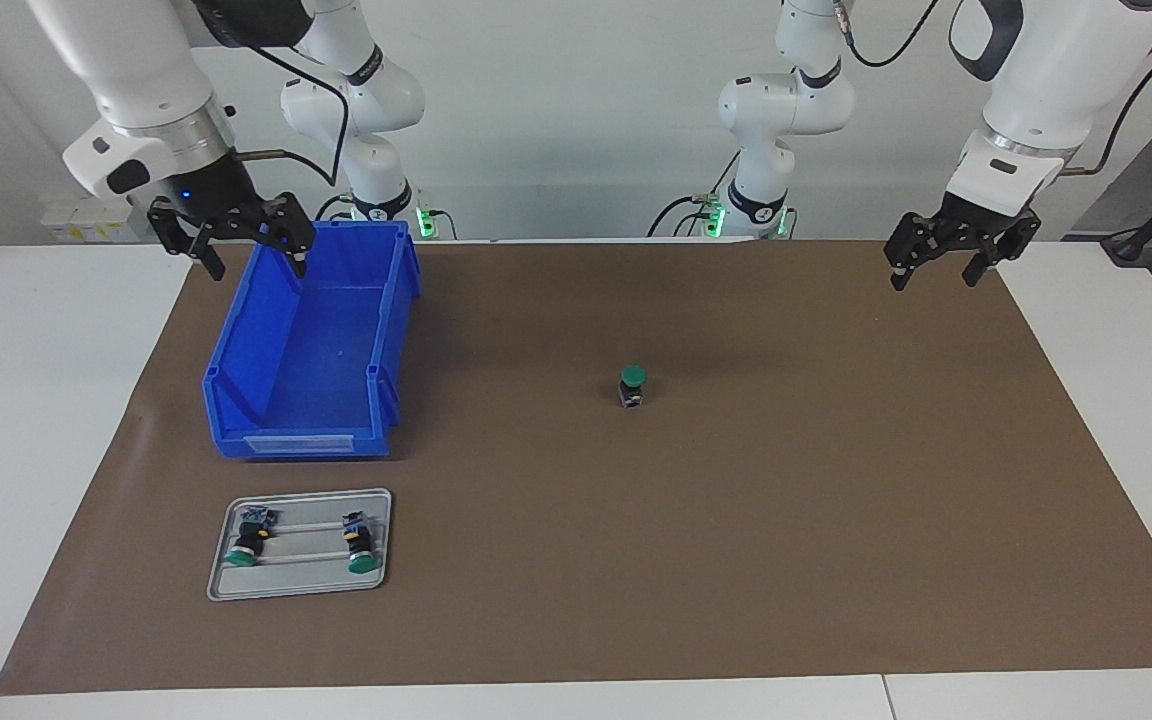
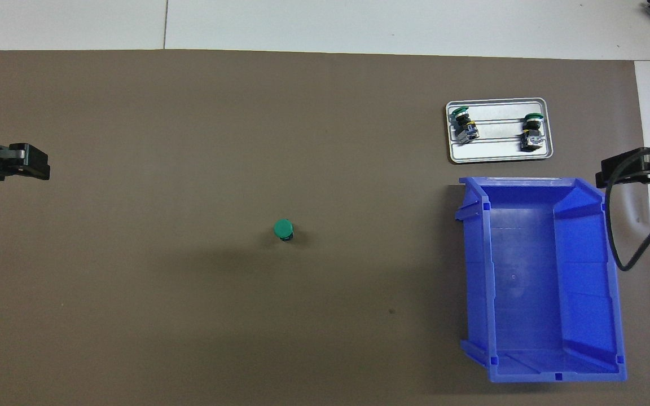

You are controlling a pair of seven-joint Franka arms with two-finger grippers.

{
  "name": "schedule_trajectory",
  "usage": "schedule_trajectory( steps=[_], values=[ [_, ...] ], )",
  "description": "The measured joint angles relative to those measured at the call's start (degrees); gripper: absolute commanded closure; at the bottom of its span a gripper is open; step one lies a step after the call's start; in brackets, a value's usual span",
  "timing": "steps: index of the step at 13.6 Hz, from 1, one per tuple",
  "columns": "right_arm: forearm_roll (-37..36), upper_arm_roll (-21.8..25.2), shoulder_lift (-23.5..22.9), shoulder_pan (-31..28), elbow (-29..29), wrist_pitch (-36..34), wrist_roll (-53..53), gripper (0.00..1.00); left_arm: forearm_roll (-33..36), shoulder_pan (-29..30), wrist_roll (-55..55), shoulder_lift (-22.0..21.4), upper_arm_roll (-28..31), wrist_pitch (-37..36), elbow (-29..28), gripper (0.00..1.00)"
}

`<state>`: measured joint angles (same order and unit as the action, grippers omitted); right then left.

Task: Place and press button with both arms
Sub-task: 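Reach the right gripper to the green button and press down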

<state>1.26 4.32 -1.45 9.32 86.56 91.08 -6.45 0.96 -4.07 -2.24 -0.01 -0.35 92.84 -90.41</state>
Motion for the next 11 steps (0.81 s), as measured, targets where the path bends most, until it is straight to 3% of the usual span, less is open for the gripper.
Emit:
schedule_trajectory(
  steps=[5,11],
  values=[
    [0.9,-1.3,-3.6,14.5,3.8,10.9,-16.0,0.0,-0.4,0.0,0.0,-0.7,0.0,3.4,-3.6,0.0],
    [1.1,-1.4,-17.3,29.7,4.5,28.7,-26.2,0.0,-0.5,0.0,0.0,-1.8,0.0,4.3,-5.3,0.0]
  ],
)
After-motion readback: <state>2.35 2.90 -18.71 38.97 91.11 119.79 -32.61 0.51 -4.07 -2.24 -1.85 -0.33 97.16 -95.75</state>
